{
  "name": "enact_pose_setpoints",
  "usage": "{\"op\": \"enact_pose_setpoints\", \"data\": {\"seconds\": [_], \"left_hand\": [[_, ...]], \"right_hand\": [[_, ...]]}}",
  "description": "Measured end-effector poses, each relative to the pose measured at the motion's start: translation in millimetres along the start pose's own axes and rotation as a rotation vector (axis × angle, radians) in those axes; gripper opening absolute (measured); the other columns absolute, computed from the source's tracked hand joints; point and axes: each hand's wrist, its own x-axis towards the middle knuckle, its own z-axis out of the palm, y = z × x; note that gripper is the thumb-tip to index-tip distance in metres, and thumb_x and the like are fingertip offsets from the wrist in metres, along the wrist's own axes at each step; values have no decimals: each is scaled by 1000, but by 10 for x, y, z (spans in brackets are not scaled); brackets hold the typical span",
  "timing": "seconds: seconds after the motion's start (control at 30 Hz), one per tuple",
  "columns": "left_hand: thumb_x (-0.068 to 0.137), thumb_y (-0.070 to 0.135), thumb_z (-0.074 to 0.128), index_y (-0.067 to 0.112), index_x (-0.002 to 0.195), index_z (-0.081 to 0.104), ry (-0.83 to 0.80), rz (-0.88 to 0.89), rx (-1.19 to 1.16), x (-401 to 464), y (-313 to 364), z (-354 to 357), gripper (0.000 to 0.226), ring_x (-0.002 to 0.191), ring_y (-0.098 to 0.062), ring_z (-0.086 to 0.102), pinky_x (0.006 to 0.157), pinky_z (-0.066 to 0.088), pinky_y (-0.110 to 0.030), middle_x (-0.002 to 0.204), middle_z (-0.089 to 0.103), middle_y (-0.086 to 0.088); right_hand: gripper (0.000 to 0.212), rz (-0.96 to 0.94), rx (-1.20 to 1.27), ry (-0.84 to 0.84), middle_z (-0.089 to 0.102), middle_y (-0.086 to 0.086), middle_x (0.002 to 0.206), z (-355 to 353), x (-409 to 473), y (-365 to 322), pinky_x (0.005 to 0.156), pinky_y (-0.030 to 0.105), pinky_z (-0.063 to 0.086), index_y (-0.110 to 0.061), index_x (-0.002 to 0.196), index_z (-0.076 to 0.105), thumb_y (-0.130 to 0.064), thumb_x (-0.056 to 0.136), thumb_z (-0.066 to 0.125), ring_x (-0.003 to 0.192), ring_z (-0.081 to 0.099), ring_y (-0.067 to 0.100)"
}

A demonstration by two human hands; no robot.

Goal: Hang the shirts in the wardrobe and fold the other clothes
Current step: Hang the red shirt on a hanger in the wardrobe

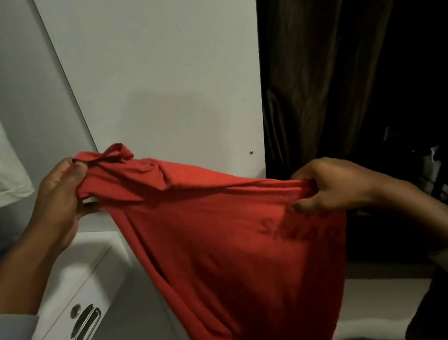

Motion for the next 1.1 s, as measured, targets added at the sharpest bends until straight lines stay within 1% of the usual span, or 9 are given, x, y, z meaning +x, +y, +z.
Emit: {"op": "enact_pose_setpoints", "data": {"seconds": [0.13, 0.4, 0.53, 0.67, 0.77, 0.83, 0.93, 1.03, 1.1], "left_hand": [[109, 19, 41, 26, 91, 58, 78, 24, -12, 117, 54, -88, 26, 37, -10, 45, 40, 39, -17, 52, 51, 6], [109, 24, 48, 24, 87, 57, 100, -112, 74, 233, -158, 87, 24, 43, -7, 52, 45, 52, -23, 58, 58, 6], [105, 23, 50, 22, 90, 64, 136, -138, -145, 262, -183, 63, 20, 79, -16, 66, 75, 56, -37, 87, 68, 1], [73, 36, 76, 17, 97, 81, -51, -204, -519, 181, -188, -205, 31, 112, -17, 72, 97, 56, -38, 113, 78, -4], [106, 29, 36, -7, 145, 51, -259, -312, -591, 72, -257, -388, 55, 153, -30, 17, 128, 9, -41, 160, 26, -22], [104, 27, 26, -4, 141, 57, -310, -344, -561, -31, -280, -377, 57, 152, -30, 27, 127, 20, -43, 159, 30, -24], [96, 16, 44, 19, 85, 78, -57, -350, -183, -88, -534, -432, 36, 79, -14, 76, 70, 62, -28, 108, 71, -14], [94, 24, 58, 25, 104, 64, -169, -255, 283, -179, -706, -302, 12, 103, -26, 66, 82, 50, -36, 132, 66, -14], [76, 45, 69, 27, 116, 63, -301, -126, 300, -381, -746, 40, 45, 119, -20, 59, 93, 46, -38, 134, 65, -3]], "right_hand": [[33, 141, -141, -245, 75, -4, 78, -1, 7, 100, 71, 33, 59, -25, 83, 74, -57, 77, 82, 75, 72, 11], [39, -115, 996, -331, 67, -6, 64, 244, -82, -194, 67, 19, 52, -20, 57, 69, -8, 94, 68, 61, 63, 5], [8, -86, 899, -359, 76, 5, 84, 331, -42, -188, 76, 29, 58, -16, 77, 77, -14, 83, 83, 79, 72, 15], [67, 56, 193, -347, 74, -2, 85, 349, -114, -35, 67, 31, 55, -19, 86, 71, -82, 64, 77, 77, 71, 13], [83, 119, -218, -397, 70, -5, 78, 443, -101, 28, 72, 33, 55, -21, 86, 69, -98, 58, 61, 74, 67, 11], [68, 84, -164, -316, 67, -9, 70, 479, -62, 40, 68, 31, 50, -24, 81, 72, -90, 67, 65, 68, 63, 3], [35, -33, 62, -107, 75, -25, 88, 509, 32, 42, 79, 33, 57, -40, 101, 79, -68, 81, 73, 82, 68, -7], [25, -110, 97, 15, 76, -27, 98, 522, 117, -192, 80, 33, 59, -40, 104, 80, -57, 87, 72, 89, 70, -6], [27, -179, 13, 53, 76, -24, 105, 554, 183, -416, 77, 29, 56, -40, 108, 78, -56, 89, 67, 94, 70, -1]]}}
